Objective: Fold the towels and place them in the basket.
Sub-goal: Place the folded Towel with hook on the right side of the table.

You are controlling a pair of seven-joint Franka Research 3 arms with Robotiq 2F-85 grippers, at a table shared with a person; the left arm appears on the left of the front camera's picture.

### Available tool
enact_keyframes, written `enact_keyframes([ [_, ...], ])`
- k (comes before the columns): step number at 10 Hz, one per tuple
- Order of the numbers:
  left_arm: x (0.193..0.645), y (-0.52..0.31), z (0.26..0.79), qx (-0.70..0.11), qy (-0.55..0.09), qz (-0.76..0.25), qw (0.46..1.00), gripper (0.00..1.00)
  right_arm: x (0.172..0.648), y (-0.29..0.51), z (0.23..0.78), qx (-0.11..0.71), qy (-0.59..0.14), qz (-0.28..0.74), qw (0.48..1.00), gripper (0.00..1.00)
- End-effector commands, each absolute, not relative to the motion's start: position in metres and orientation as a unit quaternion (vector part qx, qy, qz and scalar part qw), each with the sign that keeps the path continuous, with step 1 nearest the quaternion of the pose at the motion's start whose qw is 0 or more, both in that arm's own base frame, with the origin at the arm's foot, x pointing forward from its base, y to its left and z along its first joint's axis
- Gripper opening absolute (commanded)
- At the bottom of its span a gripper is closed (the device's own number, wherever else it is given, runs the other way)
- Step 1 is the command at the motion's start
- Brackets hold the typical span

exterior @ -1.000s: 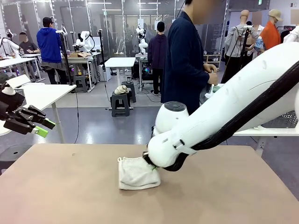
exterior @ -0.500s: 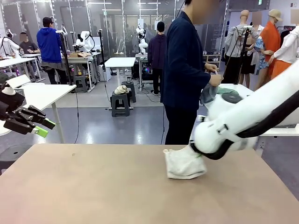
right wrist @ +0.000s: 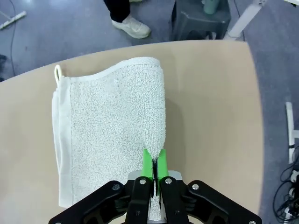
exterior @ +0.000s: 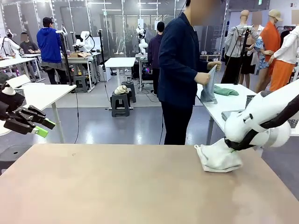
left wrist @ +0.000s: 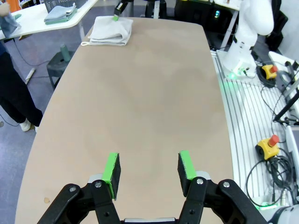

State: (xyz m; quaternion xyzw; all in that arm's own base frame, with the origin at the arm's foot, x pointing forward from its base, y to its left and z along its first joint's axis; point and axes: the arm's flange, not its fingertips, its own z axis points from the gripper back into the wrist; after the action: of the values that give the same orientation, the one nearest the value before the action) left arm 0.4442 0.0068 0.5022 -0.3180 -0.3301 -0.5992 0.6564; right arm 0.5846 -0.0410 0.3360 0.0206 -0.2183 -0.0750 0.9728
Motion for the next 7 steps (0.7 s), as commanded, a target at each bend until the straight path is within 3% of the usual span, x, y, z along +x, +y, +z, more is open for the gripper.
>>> enact_keyframes([
  [1, 0.444, 0.007, 0.503, -0.320, -0.333, -0.600, 0.654, 0.64, 0.603, -0.072, 0.334, 0.017, -0.191, -0.047, 0.980, 0.04],
  [4, 0.444, 0.007, 0.503, -0.320, -0.333, -0.600, 0.654, 0.64, 0.604, -0.096, 0.329, 0.022, -0.170, -0.035, 0.985, 0.04],
  [5, 0.444, 0.007, 0.503, -0.320, -0.333, -0.600, 0.654, 0.64, 0.604, -0.097, 0.328, 0.023, -0.175, -0.030, 0.984, 0.10],
  [6, 0.444, 0.007, 0.503, -0.320, -0.333, -0.600, 0.654, 0.64, 0.605, -0.097, 0.329, 0.026, -0.181, -0.026, 0.983, 0.24],
  [7, 0.444, 0.007, 0.503, -0.320, -0.333, -0.600, 0.654, 0.64, 0.606, -0.097, 0.330, 0.023, -0.181, -0.022, 0.983, 0.30],
])
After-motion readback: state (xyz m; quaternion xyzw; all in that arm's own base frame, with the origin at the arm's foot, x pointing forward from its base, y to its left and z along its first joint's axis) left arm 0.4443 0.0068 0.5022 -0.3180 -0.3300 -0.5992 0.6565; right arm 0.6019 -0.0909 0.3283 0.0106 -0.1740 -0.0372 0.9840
